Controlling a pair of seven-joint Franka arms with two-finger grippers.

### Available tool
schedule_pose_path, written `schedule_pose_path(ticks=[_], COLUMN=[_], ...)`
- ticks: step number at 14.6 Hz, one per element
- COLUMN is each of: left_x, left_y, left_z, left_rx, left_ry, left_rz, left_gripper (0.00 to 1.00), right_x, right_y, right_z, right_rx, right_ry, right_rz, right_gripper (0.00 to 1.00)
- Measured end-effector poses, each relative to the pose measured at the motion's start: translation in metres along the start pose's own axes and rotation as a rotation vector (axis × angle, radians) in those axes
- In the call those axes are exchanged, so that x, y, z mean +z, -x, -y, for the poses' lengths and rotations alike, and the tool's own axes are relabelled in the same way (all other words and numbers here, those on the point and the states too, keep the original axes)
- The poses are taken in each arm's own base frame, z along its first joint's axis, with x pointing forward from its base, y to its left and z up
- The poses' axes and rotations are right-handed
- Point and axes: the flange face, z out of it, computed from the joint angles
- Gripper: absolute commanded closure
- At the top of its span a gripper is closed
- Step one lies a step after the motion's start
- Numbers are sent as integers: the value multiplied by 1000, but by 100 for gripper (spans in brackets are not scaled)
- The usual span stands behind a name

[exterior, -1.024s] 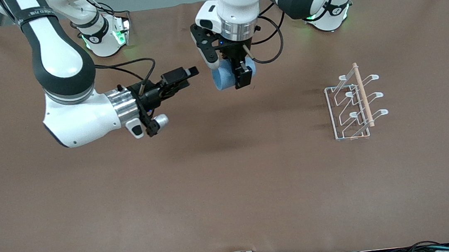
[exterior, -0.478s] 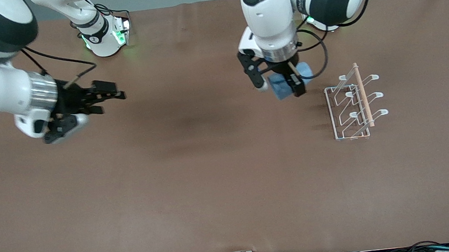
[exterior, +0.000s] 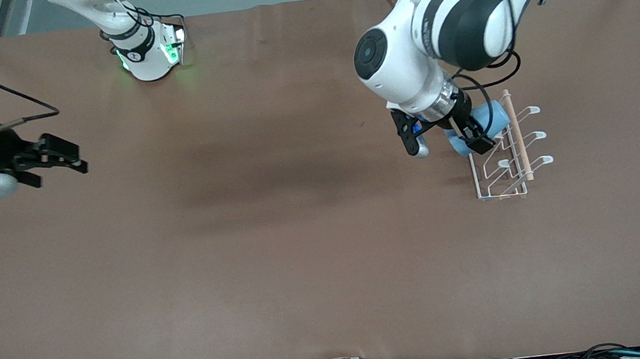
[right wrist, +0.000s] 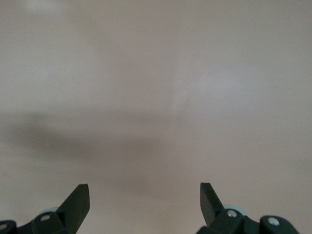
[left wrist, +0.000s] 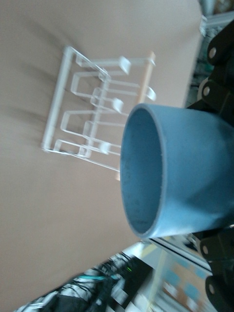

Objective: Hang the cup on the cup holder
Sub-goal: 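Carry the cup to the rack while the right gripper withdraws, then lower the cup onto a rack hook with the left gripper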

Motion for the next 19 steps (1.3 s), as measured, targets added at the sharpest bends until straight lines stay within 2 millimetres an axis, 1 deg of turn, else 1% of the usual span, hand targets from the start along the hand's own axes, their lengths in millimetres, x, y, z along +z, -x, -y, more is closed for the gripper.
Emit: schedule_pose_path(ticks=[1,2,3,5,7,12,14,17,19], left_x=[12,25,39,66,85,116,133,158,166], left_y=[-6,-10,-11,-11,-14,-34,-44,-63,-67], left_z=[-5,-9,-11,-11,-12,-23,-27,-32,-31], left_rx=[19,34,45,62,81,170,234,286,293], left_ry=[-29,-53,-63,-57,-63,-94,-93,-98,-102], left_rz=[51,98,134,182,219,296,363,417,431], left_gripper=[60,60,60,60,60,60,60,60,60], right_x=[-19,-34,-40,-40,-38,-37,-33,-24,-21], right_y=[0,1,2,4,4,8,10,13,15], right_z=[1,2,2,-2,-4,-1,-1,-12,-20], right_rx=[-6,-9,-9,-4,0,55,68,93,107], right_ry=[24,38,45,54,55,53,54,56,58], right_rz=[-37,-60,-62,-44,-38,-17,-6,14,16], right_gripper=[0,0,0,0,0,0,1,2,2])
